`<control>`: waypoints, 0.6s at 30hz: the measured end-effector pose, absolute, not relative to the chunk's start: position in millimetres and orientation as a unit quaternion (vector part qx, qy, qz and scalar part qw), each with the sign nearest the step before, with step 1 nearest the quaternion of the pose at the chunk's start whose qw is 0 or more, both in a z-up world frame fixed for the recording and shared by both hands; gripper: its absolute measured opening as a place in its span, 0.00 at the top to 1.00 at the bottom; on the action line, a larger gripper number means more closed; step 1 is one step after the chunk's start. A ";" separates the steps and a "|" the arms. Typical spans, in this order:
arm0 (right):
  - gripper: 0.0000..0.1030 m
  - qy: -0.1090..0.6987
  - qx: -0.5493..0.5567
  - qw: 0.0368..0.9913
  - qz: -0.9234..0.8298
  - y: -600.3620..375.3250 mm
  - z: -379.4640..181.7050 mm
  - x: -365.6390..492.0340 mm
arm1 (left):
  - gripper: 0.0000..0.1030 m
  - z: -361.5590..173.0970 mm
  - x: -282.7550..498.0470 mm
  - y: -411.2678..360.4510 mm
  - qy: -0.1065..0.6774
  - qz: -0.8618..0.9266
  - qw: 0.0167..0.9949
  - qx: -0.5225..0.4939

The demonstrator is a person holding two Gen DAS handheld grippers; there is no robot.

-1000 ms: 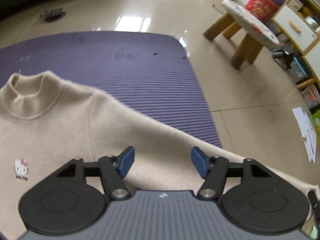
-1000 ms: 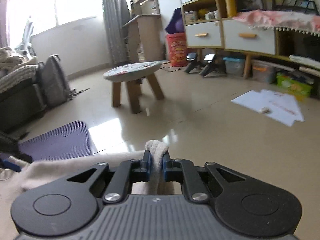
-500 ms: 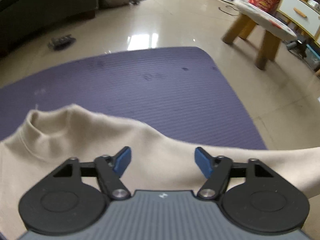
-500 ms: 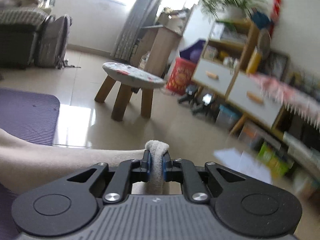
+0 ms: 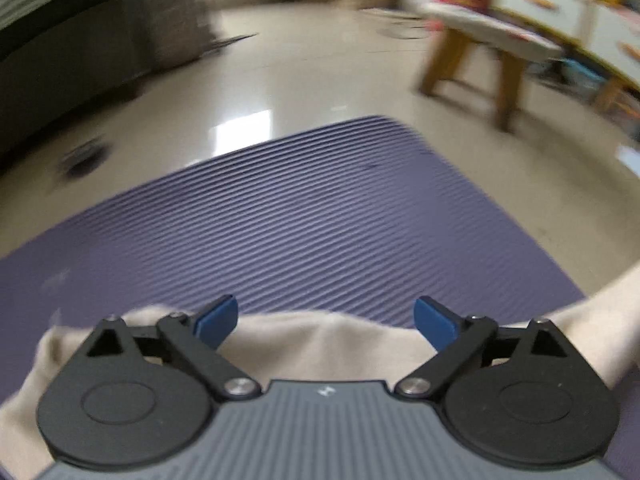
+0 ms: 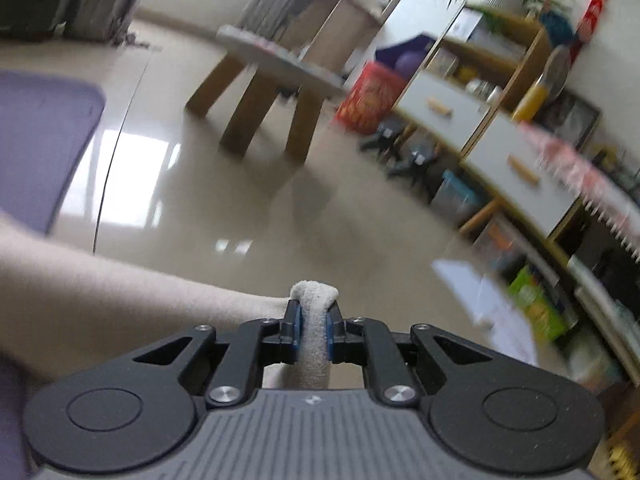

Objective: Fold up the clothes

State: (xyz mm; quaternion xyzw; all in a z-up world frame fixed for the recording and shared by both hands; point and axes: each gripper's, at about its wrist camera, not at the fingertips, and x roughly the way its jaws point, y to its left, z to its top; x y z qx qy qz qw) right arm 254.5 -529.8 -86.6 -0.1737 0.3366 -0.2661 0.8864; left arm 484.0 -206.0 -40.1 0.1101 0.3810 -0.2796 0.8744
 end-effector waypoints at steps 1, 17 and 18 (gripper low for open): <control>0.88 0.338 -0.161 0.889 -0.265 -532.8 -90.5 251.3 | 0.07 -40.9 487.7 -206.8 0.372 -0.312 0.863 0.138; 0.86 0.311 -0.135 0.902 -0.266 -536.0 -98.6 246.0 | 0.85 -61.7 494.4 -185.4 0.377 -0.384 0.825 0.171; 0.86 0.305 -0.136 0.903 -0.270 -534.7 -96.8 245.8 | 0.85 -62.7 486.2 -183.6 0.357 -0.379 0.835 0.176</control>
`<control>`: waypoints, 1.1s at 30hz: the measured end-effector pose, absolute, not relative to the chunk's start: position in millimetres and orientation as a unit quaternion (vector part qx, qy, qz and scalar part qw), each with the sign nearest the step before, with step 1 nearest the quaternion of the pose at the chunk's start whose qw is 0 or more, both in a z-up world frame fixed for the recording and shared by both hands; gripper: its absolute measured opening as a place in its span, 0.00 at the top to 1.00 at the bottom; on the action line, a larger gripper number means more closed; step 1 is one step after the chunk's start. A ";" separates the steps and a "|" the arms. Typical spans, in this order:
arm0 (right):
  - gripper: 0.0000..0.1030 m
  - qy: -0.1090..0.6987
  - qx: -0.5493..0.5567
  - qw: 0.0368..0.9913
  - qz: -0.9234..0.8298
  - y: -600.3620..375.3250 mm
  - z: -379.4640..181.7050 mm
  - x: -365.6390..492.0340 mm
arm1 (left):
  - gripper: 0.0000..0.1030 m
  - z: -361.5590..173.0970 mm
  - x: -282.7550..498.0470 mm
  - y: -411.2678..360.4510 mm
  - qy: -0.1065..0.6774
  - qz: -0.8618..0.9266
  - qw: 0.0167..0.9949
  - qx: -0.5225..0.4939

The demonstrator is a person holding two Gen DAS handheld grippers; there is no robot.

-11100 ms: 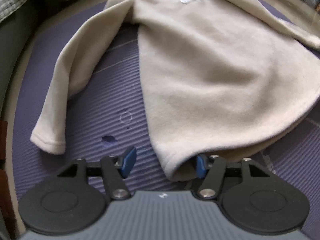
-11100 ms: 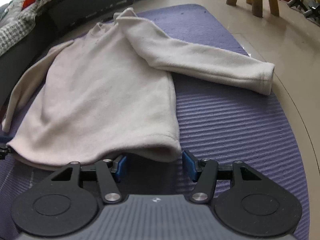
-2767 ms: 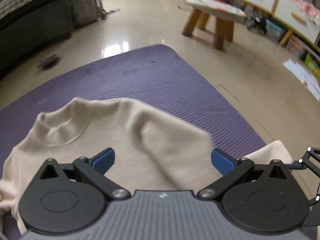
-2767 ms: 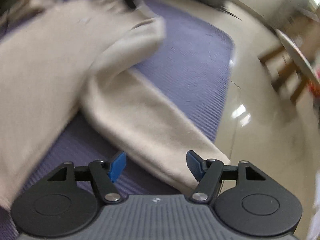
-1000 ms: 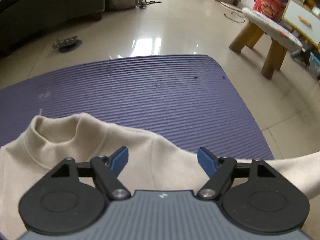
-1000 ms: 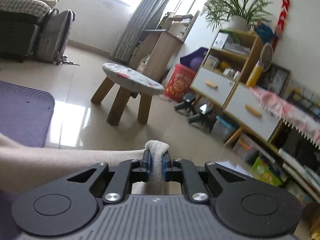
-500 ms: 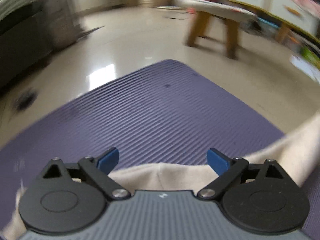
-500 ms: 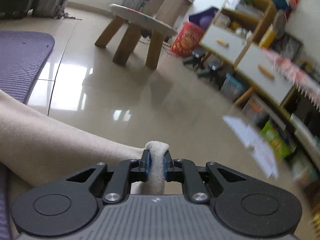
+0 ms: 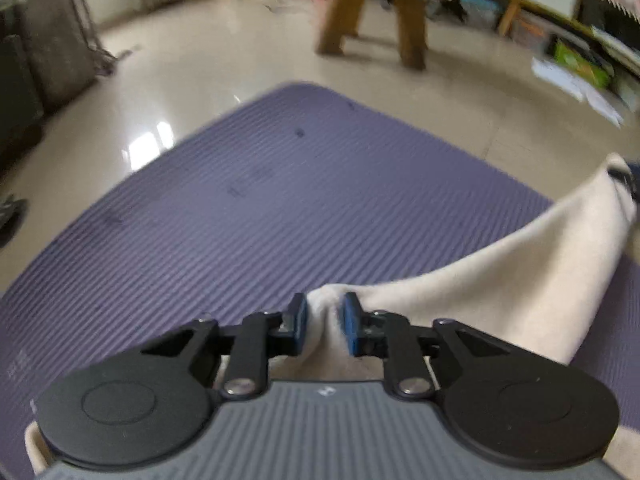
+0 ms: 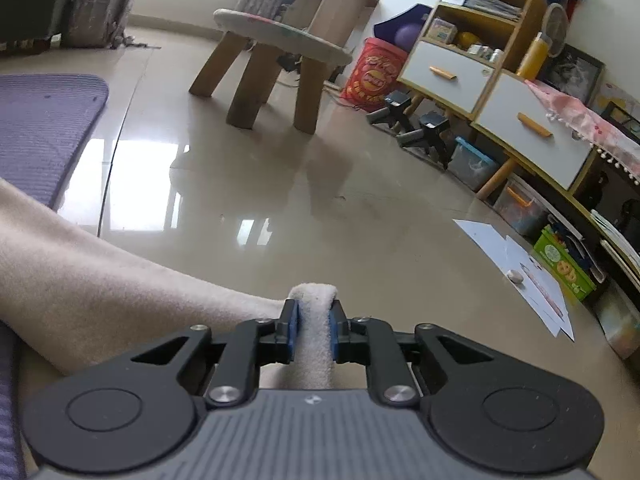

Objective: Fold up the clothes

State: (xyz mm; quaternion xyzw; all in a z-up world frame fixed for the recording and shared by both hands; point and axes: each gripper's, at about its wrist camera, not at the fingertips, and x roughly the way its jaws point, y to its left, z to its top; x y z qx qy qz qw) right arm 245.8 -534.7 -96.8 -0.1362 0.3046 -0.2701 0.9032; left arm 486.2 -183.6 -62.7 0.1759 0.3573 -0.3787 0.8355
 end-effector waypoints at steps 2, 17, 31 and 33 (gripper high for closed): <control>0.86 0.290 -0.142 0.905 -0.278 -531.5 -92.7 246.1 | 0.85 -67.7 464.1 -183.1 0.305 -0.341 0.871 0.179; 0.68 0.317 -0.076 0.920 -0.217 -555.0 -84.8 264.8 | 0.51 -87.6 432.5 -224.3 0.263 -0.167 0.924 0.224; 0.79 0.266 -0.188 0.945 0.033 -427.0 -82.2 203.3 | 0.35 -50.1 314.5 -246.9 0.247 -0.308 0.880 0.263; 0.78 0.257 -0.226 0.937 0.068 -407.4 -79.8 206.8 | 0.41 -56.0 297.0 -256.7 0.242 -0.333 0.862 0.296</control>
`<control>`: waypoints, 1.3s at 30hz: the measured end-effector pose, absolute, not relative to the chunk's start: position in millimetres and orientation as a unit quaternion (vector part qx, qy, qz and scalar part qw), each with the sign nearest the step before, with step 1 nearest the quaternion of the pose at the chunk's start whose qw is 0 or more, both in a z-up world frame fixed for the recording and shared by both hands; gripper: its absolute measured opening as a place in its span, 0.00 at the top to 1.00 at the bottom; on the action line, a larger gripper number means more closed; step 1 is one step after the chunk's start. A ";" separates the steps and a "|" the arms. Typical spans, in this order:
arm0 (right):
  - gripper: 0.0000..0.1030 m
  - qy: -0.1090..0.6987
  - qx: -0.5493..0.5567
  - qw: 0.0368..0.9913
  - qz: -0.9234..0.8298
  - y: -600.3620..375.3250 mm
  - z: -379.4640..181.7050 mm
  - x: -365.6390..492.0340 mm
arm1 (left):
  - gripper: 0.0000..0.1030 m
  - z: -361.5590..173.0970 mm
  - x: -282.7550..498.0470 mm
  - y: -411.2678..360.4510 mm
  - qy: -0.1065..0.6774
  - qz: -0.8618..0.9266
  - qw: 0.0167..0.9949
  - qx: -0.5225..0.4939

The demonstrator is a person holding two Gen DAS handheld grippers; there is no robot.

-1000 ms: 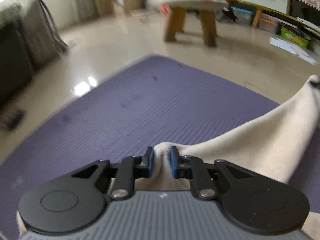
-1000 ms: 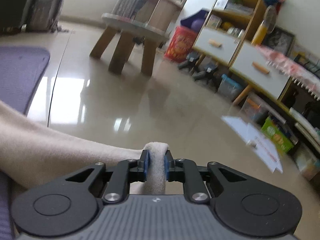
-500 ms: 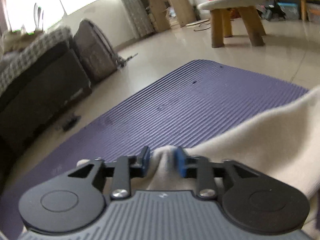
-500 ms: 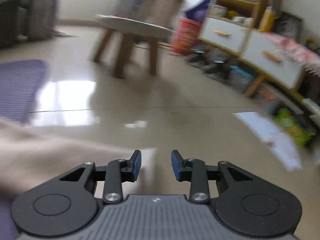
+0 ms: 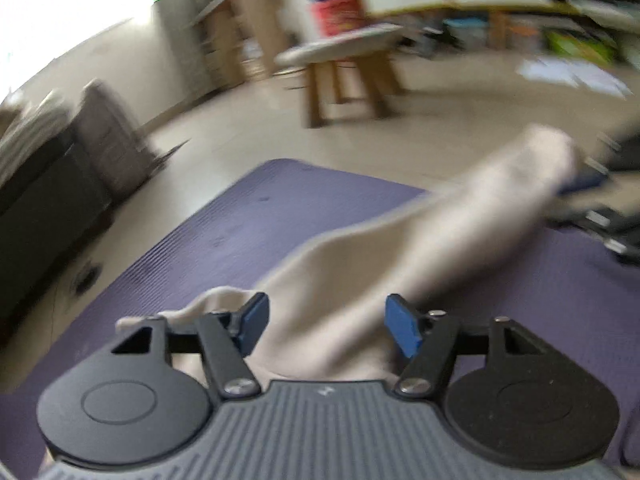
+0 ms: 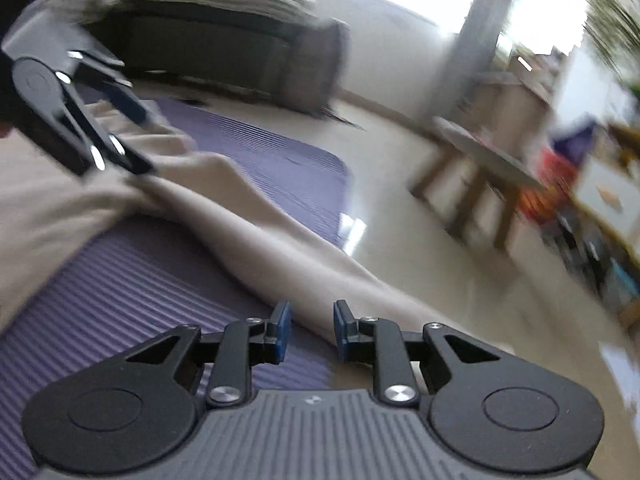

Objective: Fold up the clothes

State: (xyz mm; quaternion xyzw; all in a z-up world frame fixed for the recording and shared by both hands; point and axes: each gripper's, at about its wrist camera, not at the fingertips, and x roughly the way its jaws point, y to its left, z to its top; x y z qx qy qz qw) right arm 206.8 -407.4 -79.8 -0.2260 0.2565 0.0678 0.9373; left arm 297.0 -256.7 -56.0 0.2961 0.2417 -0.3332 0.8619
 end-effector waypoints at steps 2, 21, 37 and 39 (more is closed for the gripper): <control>0.78 0.255 -0.259 0.926 0.099 -390.0 -79.1 212.0 | 0.49 -62.2 288.9 -264.8 0.241 -0.351 0.847 0.320; 0.99 0.326 0.035 0.938 0.112 -432.3 -29.9 282.6 | 0.73 -78.9 314.7 -285.9 0.300 -0.369 0.808 0.347; 0.93 0.360 0.007 0.929 0.085 -445.8 -35.4 282.7 | 0.95 -66.5 342.3 -251.0 0.339 -0.457 0.765 0.302; 0.89 0.366 0.010 0.924 0.113 -436.4 -37.9 273.7 | 0.95 -62.1 346.7 -248.2 0.346 -0.460 0.768 0.282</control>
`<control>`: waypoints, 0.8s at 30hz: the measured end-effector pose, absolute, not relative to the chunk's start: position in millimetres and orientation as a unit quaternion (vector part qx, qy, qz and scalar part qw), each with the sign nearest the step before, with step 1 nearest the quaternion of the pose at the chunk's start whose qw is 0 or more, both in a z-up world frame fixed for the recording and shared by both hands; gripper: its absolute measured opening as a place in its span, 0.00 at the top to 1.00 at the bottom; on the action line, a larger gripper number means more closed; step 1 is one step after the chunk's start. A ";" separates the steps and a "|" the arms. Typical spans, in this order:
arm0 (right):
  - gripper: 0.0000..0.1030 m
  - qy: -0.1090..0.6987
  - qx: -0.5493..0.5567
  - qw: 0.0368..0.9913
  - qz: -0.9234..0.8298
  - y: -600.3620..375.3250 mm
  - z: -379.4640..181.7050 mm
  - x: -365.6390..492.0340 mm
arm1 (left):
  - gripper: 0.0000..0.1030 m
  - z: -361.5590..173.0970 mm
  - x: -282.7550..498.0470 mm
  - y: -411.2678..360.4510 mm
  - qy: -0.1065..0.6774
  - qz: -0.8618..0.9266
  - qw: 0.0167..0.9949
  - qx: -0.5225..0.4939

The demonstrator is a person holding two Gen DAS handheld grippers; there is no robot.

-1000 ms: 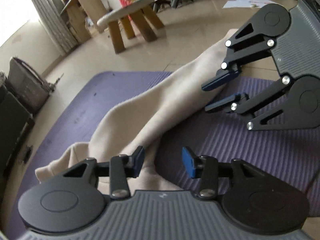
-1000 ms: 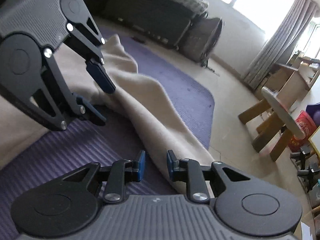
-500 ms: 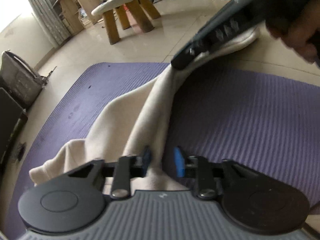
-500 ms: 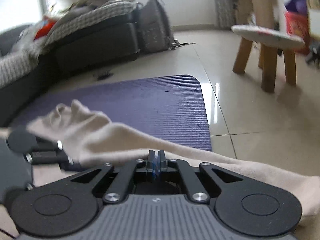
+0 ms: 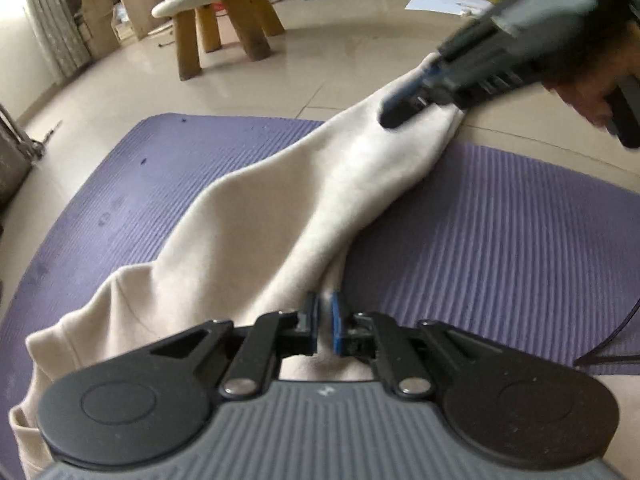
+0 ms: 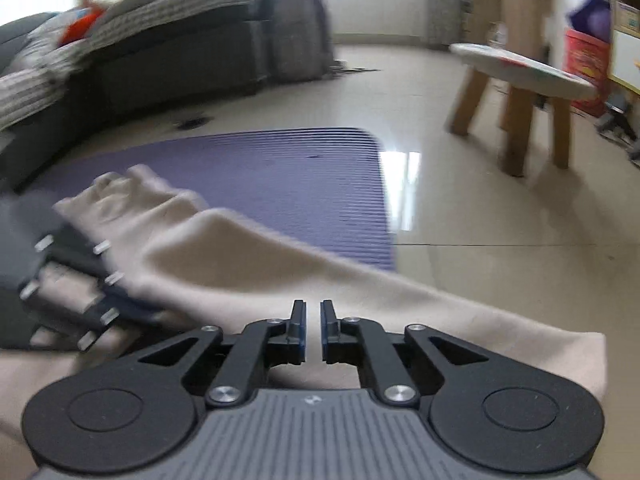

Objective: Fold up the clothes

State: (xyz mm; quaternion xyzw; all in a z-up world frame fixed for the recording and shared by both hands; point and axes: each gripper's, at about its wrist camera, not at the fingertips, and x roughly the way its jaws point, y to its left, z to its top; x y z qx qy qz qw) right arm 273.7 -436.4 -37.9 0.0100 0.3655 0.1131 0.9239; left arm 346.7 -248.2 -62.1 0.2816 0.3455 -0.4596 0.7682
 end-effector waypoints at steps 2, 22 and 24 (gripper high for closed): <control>0.74 0.380 0.036 0.915 0.132 -431.5 -44.1 269.6 | 0.95 -56.1 351.0 -243.4 0.352 -0.463 0.773 0.253; 0.91 0.217 -0.419 0.874 0.117 -296.3 -89.4 251.6 | 0.94 -30.5 387.5 -209.1 0.399 -0.497 0.765 0.097; 0.94 0.224 -0.415 0.872 0.130 -299.4 -85.5 250.4 | 0.90 -27.1 392.7 -205.3 0.404 -0.506 0.757 0.086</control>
